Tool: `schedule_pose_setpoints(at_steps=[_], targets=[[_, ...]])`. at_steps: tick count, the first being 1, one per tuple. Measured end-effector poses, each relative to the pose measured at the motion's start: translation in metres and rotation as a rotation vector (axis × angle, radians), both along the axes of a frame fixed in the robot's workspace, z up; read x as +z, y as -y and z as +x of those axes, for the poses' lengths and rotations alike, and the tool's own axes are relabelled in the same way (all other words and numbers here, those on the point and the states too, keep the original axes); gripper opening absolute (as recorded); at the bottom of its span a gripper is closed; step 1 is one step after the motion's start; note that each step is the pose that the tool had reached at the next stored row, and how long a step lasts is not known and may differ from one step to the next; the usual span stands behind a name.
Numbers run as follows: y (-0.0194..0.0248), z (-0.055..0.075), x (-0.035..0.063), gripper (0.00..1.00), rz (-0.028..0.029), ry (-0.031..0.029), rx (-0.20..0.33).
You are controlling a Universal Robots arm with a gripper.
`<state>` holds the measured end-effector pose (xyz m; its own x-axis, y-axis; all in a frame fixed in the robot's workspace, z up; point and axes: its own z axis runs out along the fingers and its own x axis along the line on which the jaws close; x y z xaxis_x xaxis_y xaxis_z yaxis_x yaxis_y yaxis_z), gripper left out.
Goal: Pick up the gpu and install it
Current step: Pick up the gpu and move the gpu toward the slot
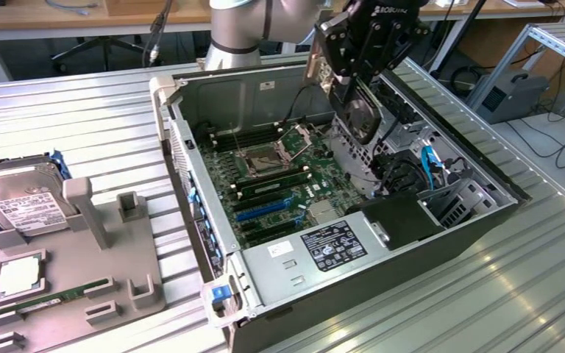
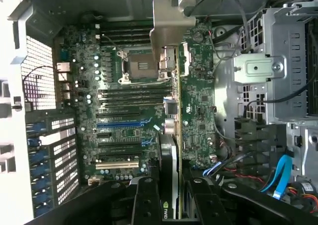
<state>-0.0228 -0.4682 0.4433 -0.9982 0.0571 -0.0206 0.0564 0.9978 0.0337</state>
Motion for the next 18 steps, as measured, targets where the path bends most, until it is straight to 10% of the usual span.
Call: schedule_pose_setpoints(at_steps=[18], targets=[[0.0, 0.04, 0.0, 0.27, -0.0001, 0.0, 0.0]])
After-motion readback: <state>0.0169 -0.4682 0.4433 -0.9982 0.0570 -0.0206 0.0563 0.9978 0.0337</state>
